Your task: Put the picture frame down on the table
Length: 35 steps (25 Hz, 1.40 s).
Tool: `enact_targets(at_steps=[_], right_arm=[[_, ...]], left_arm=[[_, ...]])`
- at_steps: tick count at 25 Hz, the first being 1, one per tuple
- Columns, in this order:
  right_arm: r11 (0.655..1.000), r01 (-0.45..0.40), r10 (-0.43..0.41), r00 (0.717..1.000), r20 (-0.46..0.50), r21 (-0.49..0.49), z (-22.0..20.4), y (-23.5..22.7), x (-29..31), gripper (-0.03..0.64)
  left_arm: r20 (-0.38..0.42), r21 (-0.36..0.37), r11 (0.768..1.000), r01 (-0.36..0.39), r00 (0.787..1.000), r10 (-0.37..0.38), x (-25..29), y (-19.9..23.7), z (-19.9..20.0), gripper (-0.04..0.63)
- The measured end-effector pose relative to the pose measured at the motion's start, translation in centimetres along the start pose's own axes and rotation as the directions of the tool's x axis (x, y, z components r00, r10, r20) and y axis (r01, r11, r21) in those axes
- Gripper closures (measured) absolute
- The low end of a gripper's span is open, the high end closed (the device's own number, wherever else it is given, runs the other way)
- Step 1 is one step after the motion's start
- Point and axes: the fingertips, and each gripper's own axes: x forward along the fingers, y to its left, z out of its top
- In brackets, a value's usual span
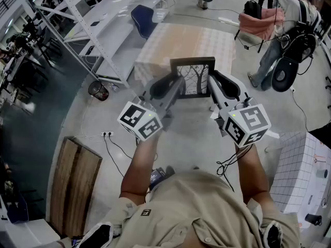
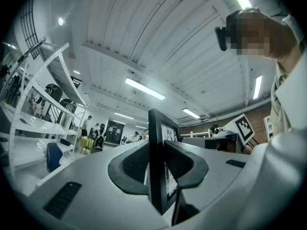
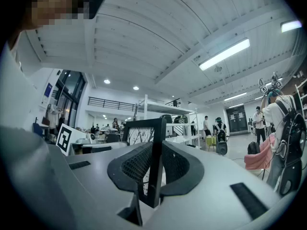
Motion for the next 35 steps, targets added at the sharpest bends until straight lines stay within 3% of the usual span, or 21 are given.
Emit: enact_targets(at_steps=[20,35], right_arm=[[0.998,-0.06,0.06,0.998,0.002,0.027,-1.0,-3.1,-0.7,0.548],[0.999,-0.025,0.025,1.0,-0.009,0.033,-1.6,-4.5,6.5,0.549]], left_arm=[[-0.009,0.024,0.999,-0.031,0.999,0.031,2.5,-1.0,-1.6,0.497],[-0.012,-0.007,1.0,-0.001,1.0,0.001,4.5,6.4,-1.5,0.497]])
